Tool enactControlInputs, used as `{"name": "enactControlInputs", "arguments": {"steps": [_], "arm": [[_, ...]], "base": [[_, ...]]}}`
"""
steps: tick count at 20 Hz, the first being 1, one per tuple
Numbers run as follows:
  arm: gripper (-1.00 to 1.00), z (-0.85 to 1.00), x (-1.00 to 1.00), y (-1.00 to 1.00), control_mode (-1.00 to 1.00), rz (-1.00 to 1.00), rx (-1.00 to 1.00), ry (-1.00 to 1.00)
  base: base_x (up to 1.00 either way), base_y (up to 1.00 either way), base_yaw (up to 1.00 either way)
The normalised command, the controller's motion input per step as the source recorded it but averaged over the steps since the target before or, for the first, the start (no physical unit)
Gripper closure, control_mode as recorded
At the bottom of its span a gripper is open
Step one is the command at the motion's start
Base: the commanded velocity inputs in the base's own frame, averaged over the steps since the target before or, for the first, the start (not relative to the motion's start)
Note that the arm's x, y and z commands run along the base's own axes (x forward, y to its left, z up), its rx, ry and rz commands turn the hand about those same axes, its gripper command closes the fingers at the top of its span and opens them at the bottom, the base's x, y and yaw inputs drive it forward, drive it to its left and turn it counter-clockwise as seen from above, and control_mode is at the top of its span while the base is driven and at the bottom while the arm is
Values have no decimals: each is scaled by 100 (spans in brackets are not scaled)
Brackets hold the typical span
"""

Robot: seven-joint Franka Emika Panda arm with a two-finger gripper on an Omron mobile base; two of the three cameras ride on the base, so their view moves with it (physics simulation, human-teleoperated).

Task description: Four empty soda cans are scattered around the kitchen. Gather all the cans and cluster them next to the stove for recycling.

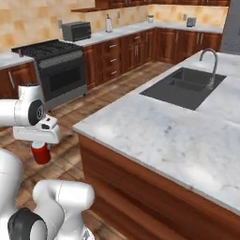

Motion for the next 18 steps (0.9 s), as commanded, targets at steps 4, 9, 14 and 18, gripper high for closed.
{"name": "enactControlInputs", "arguments": {"steps": [4,9,14,18], "arm": [[100,0,0,0,100,0,0,0],[100,0,0,0,100,0,0,0],[100,0,0,0,100,0,0,0],[100,0,0,0,100,0,0,0]], "base": [[3,100,63],[24,82,55],[95,5,-3],[100,11,-1]]}}
